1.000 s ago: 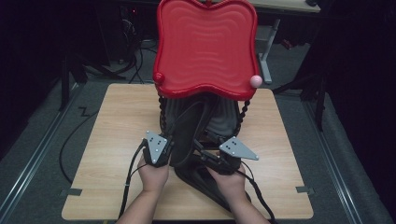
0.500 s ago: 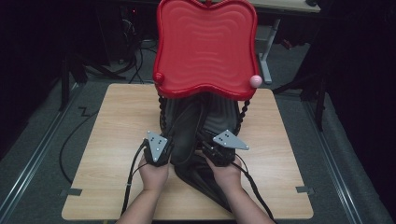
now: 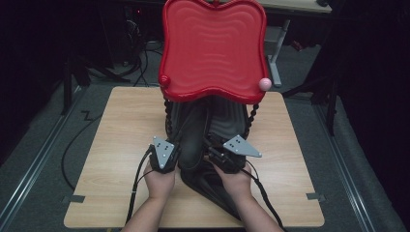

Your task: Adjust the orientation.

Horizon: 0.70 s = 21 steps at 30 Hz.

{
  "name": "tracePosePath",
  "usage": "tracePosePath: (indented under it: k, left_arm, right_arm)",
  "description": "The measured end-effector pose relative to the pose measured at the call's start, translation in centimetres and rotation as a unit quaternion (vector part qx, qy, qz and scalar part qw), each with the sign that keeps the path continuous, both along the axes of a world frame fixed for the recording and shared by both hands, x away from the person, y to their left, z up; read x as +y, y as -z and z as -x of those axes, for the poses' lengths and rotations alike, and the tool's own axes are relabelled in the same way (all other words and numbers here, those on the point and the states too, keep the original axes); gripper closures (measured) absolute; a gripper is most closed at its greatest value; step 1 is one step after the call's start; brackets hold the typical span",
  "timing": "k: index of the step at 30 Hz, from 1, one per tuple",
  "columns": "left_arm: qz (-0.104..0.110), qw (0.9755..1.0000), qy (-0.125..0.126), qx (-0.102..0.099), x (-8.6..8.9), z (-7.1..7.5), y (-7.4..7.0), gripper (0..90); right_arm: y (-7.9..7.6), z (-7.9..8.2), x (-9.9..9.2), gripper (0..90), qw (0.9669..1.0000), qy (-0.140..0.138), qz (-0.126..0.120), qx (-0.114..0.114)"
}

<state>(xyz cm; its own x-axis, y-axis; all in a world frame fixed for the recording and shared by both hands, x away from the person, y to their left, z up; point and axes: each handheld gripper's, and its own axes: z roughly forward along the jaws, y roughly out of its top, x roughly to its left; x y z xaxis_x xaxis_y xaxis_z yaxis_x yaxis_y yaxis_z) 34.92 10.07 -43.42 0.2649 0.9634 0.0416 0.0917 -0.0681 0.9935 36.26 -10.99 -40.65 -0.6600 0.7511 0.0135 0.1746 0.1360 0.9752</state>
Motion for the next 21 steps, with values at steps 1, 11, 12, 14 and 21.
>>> tracePosePath:
  k: [1,11,12,14,21]
  left_arm:
    - [0.0,1.0,0.0,0.0,0.0,0.0,0.0,81.1]
    - [0.017,0.999,0.041,0.002,0.4,1.0,-0.1,63.9]
    - [0.011,0.9989,0.046,0.0,0.5,1.5,0.0,61.1]
    - [0.002,0.9982,0.059,0.004,0.6,2.5,0.2,57.3]
    - [-0.038,0.9961,0.08,0.01,-0.5,6.6,1.7,55.1]
  right_arm:
    - [0.2,0.1,0.3,58.3,1.0,0.001,0.008,0.001]
    - [1.4,-1.3,1.3,81.0,0.9977,0.052,0.036,0.025]
    - [1.5,-1.3,1.3,81.5,0.9975,0.055,0.037,0.025]
    - [1.5,-1.4,1.3,81.5,0.9973,0.059,0.037,0.024]
    - [1.5,-1.3,1.3,81.5,0.9972,0.06,0.038,0.025]
